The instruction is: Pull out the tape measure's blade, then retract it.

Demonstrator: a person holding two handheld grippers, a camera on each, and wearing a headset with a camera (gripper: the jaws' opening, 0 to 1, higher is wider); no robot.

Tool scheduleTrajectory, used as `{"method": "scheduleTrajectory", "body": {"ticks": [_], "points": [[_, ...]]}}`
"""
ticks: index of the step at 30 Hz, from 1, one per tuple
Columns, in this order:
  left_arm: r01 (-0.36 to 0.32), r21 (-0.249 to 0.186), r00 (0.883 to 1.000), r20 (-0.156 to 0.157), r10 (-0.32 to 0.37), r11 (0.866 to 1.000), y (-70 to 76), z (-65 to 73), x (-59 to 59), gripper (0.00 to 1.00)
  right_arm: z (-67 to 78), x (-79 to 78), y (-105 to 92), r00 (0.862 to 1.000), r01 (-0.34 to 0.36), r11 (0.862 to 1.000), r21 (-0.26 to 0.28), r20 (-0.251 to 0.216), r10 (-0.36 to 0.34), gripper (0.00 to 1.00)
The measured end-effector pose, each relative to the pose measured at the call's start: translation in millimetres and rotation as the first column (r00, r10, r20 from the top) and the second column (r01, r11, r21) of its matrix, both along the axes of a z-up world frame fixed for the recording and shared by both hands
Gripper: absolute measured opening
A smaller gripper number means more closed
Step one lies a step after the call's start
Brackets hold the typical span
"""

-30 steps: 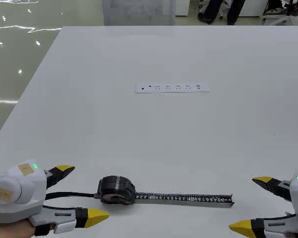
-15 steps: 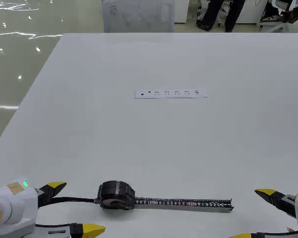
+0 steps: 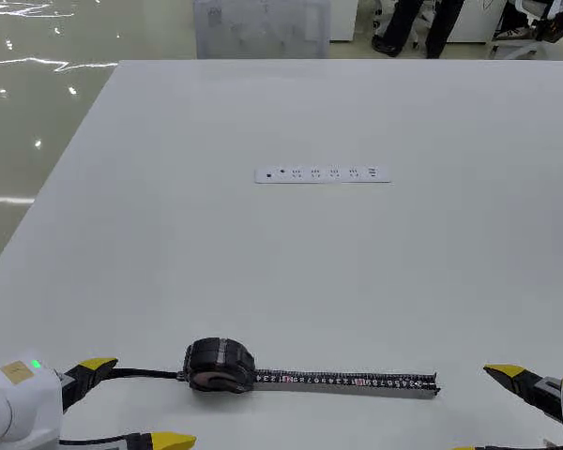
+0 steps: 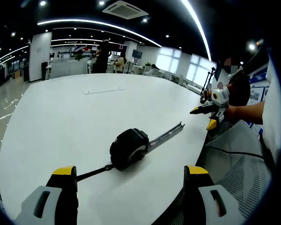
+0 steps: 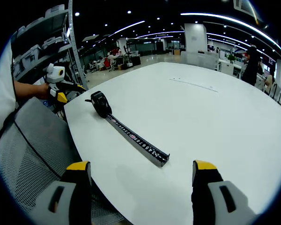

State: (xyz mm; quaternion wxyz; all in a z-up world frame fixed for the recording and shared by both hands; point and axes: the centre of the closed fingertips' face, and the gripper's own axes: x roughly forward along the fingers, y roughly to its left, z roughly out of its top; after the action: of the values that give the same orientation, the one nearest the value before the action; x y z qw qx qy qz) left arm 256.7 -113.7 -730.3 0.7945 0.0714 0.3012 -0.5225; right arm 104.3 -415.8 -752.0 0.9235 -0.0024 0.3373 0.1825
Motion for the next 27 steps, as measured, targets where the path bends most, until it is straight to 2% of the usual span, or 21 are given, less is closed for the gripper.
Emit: {"method": "scheduleTrajectory", "body": {"ticks": [7, 14, 16, 18, 21, 23, 27], "points": [[-0.005, -0.002, 1.0, -0.006, 0.005, 1.0, -1.3, 1.1, 0.5, 0.91, -2.2, -1.3, 1.6, 1.0, -0.005, 1.0, -0.005, -0.004, 0.005, 0.9], [-0.007, -0.007, 1.0, 0.001, 0.007, 1.0, -4.6, 5.3, 3.7, 0.9, -3.1, -1.4, 1.6, 1.0, -0.002, 1.0, -0.001, -0.006, 0.002, 0.9], [-0.015, 0.012, 1.0, -0.014, 0.015, 1.0, -4.8, 2.3, 3.9, 0.9, -2.8, -0.9, 1.2, 1.0, 0.0, 1.0, 0.001, -0.004, 0.0, 0.9], [-0.019, -0.017, 0.999, -0.026, 0.018, 1.0, -8.8, 5.8, 2.7, 0.9, -2.1, -0.4, 1.4, 1.0, 0.001, 1.0, 0.003, -0.002, -0.001, 0.89], [-0.029, -0.009, 0.999, -0.032, 0.029, 1.0, -10.8, 5.3, 3.7, 0.9, -2.4, 0.3, 1.6, 1.0, 0.001, 1.0, 0.006, -0.003, -0.001, 0.89], [-0.04, -0.014, 0.998, -0.05, 0.04, 0.999, -13.5, 5.1, 4.4, 0.9, -2.7, 0.7, 1.5, 1.0, 0.003, 1.0, 0.008, -0.002, -0.003, 0.89], [-0.038, -0.003, 0.998, -0.053, 0.037, 0.999, -19.4, 3.9, 4.6, 0.89, -3.0, 1.7, 2.7, 1.0, 0.003, 1.0, 0.013, 0.0, -0.003, 0.89]]}}
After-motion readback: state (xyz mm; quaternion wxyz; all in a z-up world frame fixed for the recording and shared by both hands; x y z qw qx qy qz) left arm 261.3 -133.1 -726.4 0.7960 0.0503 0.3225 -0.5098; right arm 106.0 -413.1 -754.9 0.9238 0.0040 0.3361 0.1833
